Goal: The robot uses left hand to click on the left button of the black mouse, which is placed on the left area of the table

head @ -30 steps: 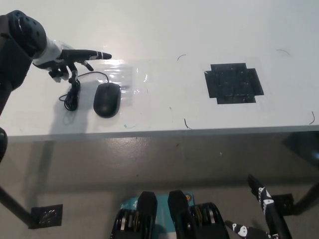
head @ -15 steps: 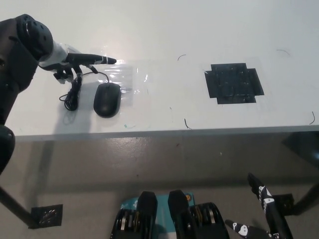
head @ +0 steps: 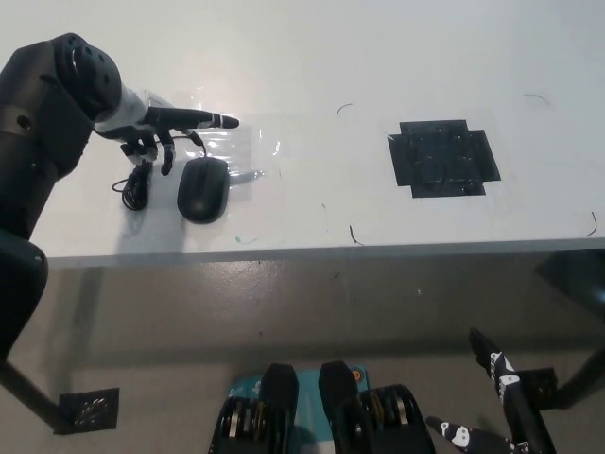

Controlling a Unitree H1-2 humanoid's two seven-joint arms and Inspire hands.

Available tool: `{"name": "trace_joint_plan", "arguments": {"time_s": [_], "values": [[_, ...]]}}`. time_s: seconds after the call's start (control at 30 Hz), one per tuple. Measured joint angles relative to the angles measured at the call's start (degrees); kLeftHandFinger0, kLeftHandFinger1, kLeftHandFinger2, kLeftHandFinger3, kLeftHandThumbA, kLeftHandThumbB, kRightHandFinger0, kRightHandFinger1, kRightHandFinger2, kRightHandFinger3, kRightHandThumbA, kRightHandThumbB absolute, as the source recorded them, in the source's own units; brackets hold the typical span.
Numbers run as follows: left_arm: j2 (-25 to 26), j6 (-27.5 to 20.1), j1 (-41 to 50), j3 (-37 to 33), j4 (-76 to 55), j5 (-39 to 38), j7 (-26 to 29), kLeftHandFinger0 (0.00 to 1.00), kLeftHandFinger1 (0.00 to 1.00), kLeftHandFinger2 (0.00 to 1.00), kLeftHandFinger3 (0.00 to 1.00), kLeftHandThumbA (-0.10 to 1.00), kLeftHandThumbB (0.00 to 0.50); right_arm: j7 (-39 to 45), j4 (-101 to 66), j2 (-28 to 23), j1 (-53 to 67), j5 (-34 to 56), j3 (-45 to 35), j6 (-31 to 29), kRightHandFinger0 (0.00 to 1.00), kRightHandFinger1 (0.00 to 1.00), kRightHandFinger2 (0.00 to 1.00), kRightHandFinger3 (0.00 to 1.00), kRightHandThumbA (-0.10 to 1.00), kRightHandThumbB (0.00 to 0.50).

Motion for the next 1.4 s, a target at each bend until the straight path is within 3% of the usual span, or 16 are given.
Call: {"name": "trace_joint_plan", "arguments": {"time_s": [0.2, 0.27, 0.53, 0.63, 0.7, 0.73, 0.8, 0.83, 0.93, 1.03, 1.13, 1.2, 1.4], "values": [[-0.2, -0.4, 0.1, 0.1, 0.2, 0.6, 0.0, 0.0, 0.0, 0.22, 1.0, 1.0, 0.338, 0.2, -0.3, -0.1, -0.1, 0.0, 0.0, 0.1, 1.0, 1.0, 1.0, 1.0, 1.0, 0.156], [-0.3, -0.5, 0.2, 0.1, 0.3, 0.7, 0.0, 0.0, 0.0, 0.26, 1.0, 1.0, 0.342, 0.3, -0.3, -0.1, -0.1, 0.0, 0.0, 0.1, 1.0, 1.0, 1.0, 1.0, 1.0, 0.141], [-0.4, -1.4, 0.4, 0.1, 0.8, 1.3, 0.7, 0.0, 0.0, 0.32, 1.0, 1.0, 0.347, 0.9, -0.3, -0.1, -0.3, 0.0, 0.0, 0.1, 1.0, 1.0, 1.0, 1.0, 1.0, 0.163], [-0.5, -1.4, 0.5, 0.2, 1.1, 1.4, 0.7, 0.0, 0.0, 0.35, 1.0, 1.0, 0.327, 1.0, -0.3, -0.1, -0.3, 0.0, 0.0, 0.2, 1.0, 1.0, 1.0, 1.0, 1.0, 0.171], [-0.6, -1.3, 0.5, 0.4, 1.4, 1.4, 0.7, 0.0, 0.01, 0.4, 1.0, 1.0, 0.326, 1.0, -0.4, -0.1, -0.3, 0.0, 0.0, 0.3, 1.0, 1.0, 1.0, 1.0, 1.0, 0.164], [-0.7, -1.3, 0.5, 0.7, 1.5, 1.4, 0.7, 0.0, 0.07, 0.48, 1.0, 1.0, 0.331, 1.0, -0.4, -0.1, -0.3, 0.0, 0.0, 0.3, 1.0, 1.0, 1.0, 1.0, 1.0, 0.166], [-0.7, -1.3, 0.6, 0.8, 1.6, 1.4, 0.7, 0.0, 0.08, 0.48, 1.0, 1.0, 0.331, 1.0, -0.4, -0.1, -0.3, 0.0, 0.0, 0.3, 1.0, 1.0, 1.0, 1.0, 1.0, 0.17], [-0.7, -1.3, 0.6, 0.8, 1.6, 1.4, 0.7, 0.0, 0.04, 0.41, 1.0, 1.0, 0.332, 1.0, -0.4, -0.1, -0.3, 0.0, 0.0, 0.3, 1.0, 1.0, 1.0, 1.0, 1.0, 0.165], [-0.8, -1.4, 0.9, 0.9, 1.7, 1.5, 0.7, 0.0, 0.0, 0.35, 1.0, 1.0, 0.33, 1.0, -0.4, -0.1, -0.3, 0.0, 0.0, 0.4, 1.0, 1.0, 1.0, 1.0, 1.0, 0.159], [-1.0, -1.4, 1.3, 1.0, 2.1, 1.6, 0.7, 0.0, 0.0, 0.33, 1.0, 1.0, 0.321, 1.0, -0.4, -0.1, -0.3, 0.0, 0.0, 0.4, 1.0, 1.0, 1.0, 1.0, 1.0, 0.161], [-1.0, -1.4, 1.7, 1.3, 2.2, 1.6, 0.8, 0.0, 0.02, 0.37, 1.0, 1.0, 0.31, 1.0, -0.5, -0.1, -0.3, 0.0, 0.0, 0.4, 1.0, 1.0, 1.0, 1.0, 1.0, 0.169], [-1.0, -1.5, 1.8, 1.4, 2.2, 1.8, 1.0, 0.0, 0.0, 0.35, 1.0, 1.0, 0.303, 1.0, -0.5, -0.1, -0.4, 0.0, 0.0, 0.4, 1.0, 1.0, 1.0, 1.0, 1.0, 0.164], [-1.3, -1.4, 2.0, 1.4, 2.6, 2.3, 1.7, 0.0, 0.02, 0.41, 1.0, 1.0, 0.317, 1.0, -0.6, -0.1, -0.4, 0.0, 0.0, 0.5, 1.0, 1.0, 1.0, 1.0, 1.0, 0.162]]}}
